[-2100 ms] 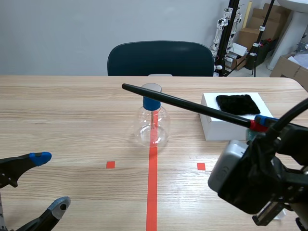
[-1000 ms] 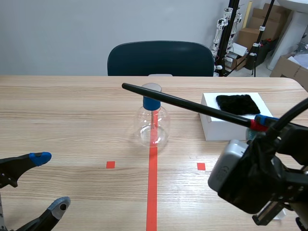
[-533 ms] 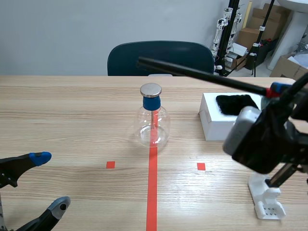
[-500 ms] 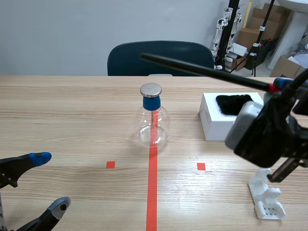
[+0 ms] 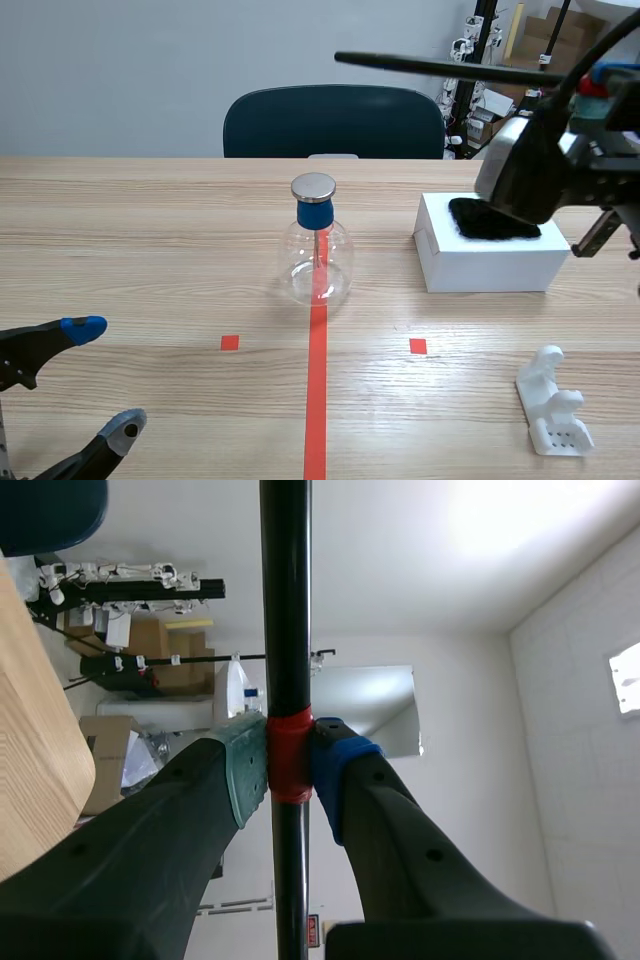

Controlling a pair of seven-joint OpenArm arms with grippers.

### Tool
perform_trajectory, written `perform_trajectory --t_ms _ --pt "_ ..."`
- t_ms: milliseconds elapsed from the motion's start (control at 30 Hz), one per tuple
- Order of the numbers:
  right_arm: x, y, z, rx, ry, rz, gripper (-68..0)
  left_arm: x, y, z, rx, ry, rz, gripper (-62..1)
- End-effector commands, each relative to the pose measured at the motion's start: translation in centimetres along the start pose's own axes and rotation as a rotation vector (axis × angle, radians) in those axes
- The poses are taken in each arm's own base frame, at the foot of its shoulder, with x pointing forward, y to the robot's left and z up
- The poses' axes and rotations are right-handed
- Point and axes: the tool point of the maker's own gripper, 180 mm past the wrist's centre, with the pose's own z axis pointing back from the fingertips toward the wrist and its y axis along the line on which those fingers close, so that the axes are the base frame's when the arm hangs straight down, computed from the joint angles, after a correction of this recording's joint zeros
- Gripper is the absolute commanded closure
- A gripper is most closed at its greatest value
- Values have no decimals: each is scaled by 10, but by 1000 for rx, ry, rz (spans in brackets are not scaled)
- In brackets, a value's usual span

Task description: Do the electroscope experiment. move the rod toward and away from the electroscope

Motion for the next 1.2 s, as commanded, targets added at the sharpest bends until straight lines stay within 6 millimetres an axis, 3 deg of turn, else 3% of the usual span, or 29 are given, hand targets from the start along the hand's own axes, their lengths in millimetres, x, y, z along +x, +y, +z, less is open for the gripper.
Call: perform_trajectory --t_ms 0,167,500,733,1167 --pt "-3 -10 -9 -45 10 27 -42 8 5 -1 1 -23 -15 -623" --pt "2 -5 -27 -60 0 87 -42 8 5 -1 1 -23 -15 -623" --pt "32 10 -51 -30 -67 237 -42 8 5 -1 1 -23 -15 -623" --pt "46 18 -51 -7 -109 314 -42 8 5 -1 1 -23 -15 -623" --pt "39 22 -49 4 -121 390 -42 8 5 -1 1 -23 -15 -623"
